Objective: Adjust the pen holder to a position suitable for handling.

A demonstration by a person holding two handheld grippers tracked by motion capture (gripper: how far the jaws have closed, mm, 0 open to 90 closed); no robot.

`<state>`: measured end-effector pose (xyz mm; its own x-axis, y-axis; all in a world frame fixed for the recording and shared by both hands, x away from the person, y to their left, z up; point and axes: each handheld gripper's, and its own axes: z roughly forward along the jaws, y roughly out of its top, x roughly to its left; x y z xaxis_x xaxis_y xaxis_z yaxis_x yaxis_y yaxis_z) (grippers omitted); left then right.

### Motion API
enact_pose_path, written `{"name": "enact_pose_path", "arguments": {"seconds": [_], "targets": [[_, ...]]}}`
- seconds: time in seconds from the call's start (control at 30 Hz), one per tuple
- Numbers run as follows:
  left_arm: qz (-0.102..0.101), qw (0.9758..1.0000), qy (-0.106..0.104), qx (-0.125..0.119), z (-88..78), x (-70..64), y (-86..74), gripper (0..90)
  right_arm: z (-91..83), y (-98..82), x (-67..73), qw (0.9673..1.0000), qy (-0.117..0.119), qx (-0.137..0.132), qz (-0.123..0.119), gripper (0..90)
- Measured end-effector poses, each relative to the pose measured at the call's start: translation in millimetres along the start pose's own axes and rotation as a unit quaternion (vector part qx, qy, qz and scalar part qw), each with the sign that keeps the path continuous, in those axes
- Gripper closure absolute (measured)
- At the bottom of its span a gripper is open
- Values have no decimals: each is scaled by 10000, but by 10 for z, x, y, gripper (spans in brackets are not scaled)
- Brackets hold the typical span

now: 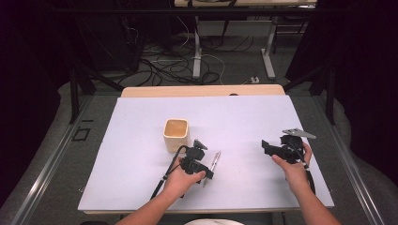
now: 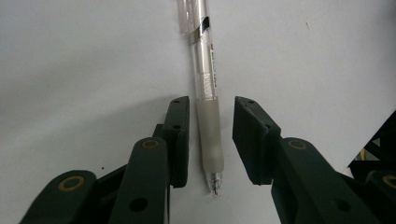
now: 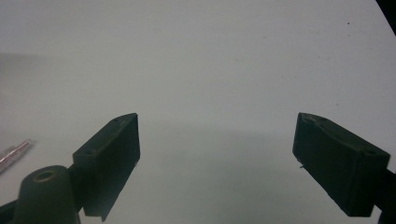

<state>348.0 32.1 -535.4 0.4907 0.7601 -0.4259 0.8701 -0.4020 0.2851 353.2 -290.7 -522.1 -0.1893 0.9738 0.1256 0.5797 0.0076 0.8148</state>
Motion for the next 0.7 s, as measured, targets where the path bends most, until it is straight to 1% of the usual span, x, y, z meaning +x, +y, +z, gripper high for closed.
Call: {"name": "enact_pose_path", "arguments": {"seconds": [0.03,0.13,0.2,0.33,0.4,0.53,0.6,0.7], "targets": [[-11,10000,19,-21,4,-7,-2,682,1,1,-4,10000,5,-8,-38,143],[32,10000,51,24,5,-14,-4,704,5,-2,5,10000,7,-1,-35,141],[3,10000,48,32,10,-20,-4,720,7,-1,6,10000,-15,-3,-72,118],[-4,9999,98,44,14,-25,-3,747,16,-1,12,10000,15,31,-37,90],[-26,9999,92,55,16,-24,-2,759,19,-1,21,10000,26,58,0,72],[-38,9999,91,76,17,-22,1,778,32,-2,25,9999,30,99,-16,35],[-77,9999,101,71,18,-23,1,780,37,-2,28,9999,14,112,-20,28],[-74,9999,85,79,18,-18,3,786,40,-3,27,9999,36,127,-43,21]]}}
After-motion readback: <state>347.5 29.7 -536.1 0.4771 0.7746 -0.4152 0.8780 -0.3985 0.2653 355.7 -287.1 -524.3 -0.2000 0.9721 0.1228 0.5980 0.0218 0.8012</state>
